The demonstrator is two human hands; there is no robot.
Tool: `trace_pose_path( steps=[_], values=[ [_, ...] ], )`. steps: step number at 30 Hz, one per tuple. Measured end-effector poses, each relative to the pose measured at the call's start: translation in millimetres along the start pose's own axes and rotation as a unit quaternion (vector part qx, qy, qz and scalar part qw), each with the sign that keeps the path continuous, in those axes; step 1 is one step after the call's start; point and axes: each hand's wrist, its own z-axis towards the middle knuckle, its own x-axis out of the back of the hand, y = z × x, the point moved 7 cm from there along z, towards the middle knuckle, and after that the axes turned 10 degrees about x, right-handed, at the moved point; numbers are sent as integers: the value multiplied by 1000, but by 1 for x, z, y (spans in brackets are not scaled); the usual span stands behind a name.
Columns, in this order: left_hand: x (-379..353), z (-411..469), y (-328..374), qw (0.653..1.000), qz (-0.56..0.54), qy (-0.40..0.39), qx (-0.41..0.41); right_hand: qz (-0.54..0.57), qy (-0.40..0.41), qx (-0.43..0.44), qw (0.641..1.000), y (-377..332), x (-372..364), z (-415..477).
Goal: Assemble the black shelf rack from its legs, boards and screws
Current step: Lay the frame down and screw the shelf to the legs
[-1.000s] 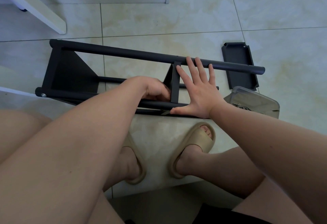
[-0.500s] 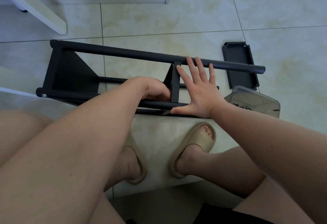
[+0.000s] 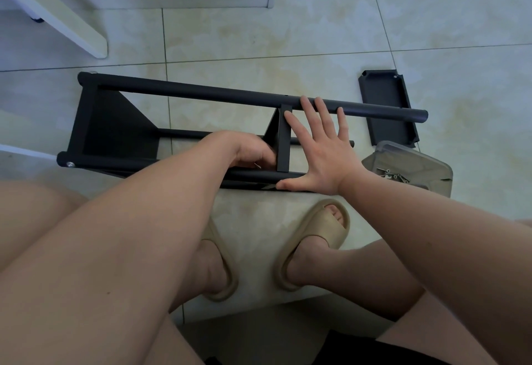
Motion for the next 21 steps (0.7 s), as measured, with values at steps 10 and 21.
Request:
trace_pose_path(
  steps=[10, 21],
  values=[
    [5, -3, -1, 999, 29, 11, 29, -7, -16, -2, 1000, 1, 3, 3],
    [9, 3, 6, 1000, 11, 10, -3, 2, -6, 1, 1000, 2, 1, 3]
  ],
)
